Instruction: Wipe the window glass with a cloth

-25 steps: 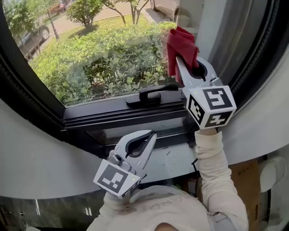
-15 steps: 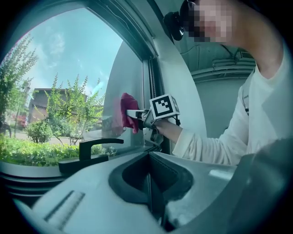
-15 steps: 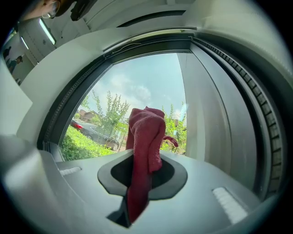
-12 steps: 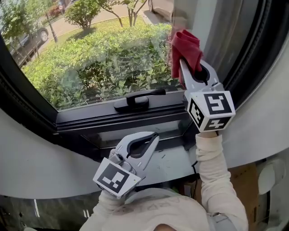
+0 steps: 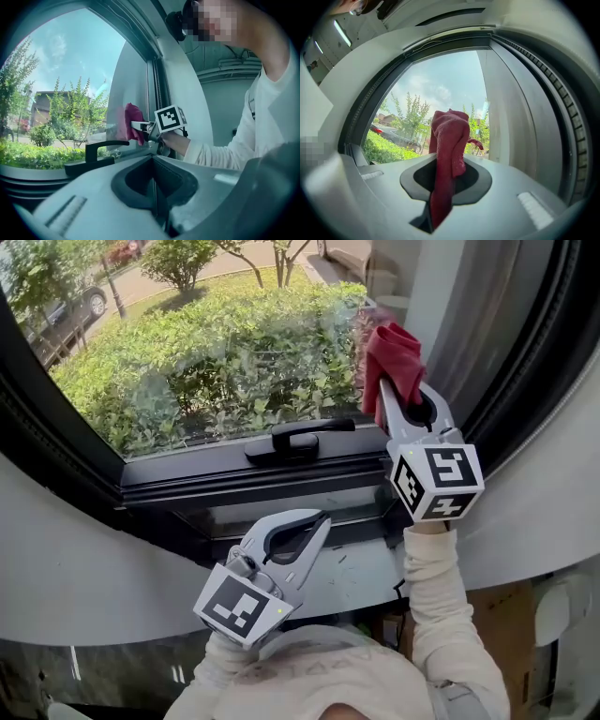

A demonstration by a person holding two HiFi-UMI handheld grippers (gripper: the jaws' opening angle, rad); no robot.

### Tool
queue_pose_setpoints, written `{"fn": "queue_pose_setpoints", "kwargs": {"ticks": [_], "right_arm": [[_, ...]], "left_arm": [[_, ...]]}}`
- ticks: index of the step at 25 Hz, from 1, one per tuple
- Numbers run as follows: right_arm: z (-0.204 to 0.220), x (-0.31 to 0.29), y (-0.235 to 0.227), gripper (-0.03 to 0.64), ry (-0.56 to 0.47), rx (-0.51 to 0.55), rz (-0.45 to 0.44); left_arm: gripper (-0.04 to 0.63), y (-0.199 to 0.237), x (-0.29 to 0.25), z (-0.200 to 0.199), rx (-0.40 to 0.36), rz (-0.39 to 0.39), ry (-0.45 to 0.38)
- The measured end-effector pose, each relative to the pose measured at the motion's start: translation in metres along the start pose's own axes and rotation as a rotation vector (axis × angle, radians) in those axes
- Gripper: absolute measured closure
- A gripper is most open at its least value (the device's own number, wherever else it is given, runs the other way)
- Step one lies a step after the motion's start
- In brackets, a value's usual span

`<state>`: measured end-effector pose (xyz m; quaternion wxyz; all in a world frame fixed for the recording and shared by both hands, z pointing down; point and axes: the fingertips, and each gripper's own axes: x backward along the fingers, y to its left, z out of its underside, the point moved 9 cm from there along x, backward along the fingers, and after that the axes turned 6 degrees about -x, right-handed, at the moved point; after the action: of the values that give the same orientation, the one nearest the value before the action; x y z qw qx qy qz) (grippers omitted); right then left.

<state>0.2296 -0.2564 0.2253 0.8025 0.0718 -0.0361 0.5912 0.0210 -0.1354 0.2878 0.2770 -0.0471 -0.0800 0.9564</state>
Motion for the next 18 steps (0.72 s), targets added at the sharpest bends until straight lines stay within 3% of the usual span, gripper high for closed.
{"fn": "queue_pose_setpoints", "kwargs": {"ticks": [18], "right_arm": [[-0.01, -0.025, 0.085, 0.546, 0.022, -0.008, -0.047]], "left_arm": [[0.595, 0.03, 0.061, 0.012, 0.059, -0.099, -0.054]]}}
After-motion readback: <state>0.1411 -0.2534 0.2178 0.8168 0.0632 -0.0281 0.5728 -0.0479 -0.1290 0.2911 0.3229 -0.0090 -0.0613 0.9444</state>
